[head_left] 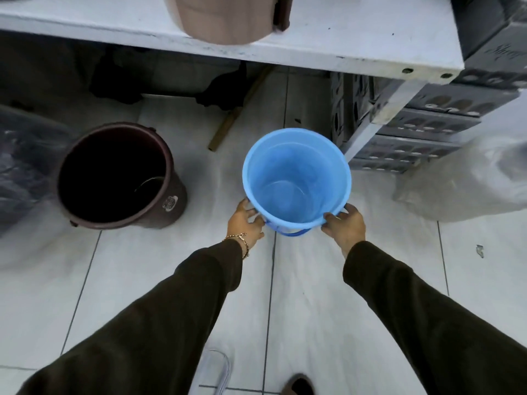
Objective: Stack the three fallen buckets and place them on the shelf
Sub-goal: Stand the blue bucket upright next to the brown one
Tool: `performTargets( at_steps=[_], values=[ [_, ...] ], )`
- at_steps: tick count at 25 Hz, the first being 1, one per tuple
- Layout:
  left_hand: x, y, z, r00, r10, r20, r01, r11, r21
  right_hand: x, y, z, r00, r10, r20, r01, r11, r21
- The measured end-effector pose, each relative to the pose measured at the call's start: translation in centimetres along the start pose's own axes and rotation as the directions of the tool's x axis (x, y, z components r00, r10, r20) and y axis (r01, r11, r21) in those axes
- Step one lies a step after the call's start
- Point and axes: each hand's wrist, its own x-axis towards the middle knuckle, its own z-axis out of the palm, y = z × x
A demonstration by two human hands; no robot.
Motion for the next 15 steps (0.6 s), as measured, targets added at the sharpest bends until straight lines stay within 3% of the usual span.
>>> performTargets(
  at_steps=[2,6,8,11,15],
  values=[
    [-0.9,-0.1,-1.0,0.995,0.096,0.019,-0.097,0.936,0.339,-1.0,-0.1,0.1,0.996,0.042,0.076,-0.039,0.998,-0.043],
    [-3.5,-0.6,-4.9,0.977,0.181,0.113,-0.209,0.711,0.671,-4.9,0.8,0.0,0.997,0.003,0.075,0.025,0.931,-0.365],
    [-5.6,-1.5,-7.7,0.966,0.229,0.122,-0.244,0.646,0.723,-7.8,2.0,0.4,0.99,-0.01,0.143,0.076,0.885,-0.46],
    [-9.5,-4.7,-12.4,0.966,0.249,0.065,-0.216,0.644,0.733,-12.1,4.7,2.0,0.949,0.02,0.316,0.176,0.797,-0.577],
    [-16.2,-12.7,-18.2,0.98,0.145,-0.136,0.006,0.661,0.75,-17.1,9.7,4.7,0.83,0.05,0.556,0.422,0.595,-0.684]
  ],
)
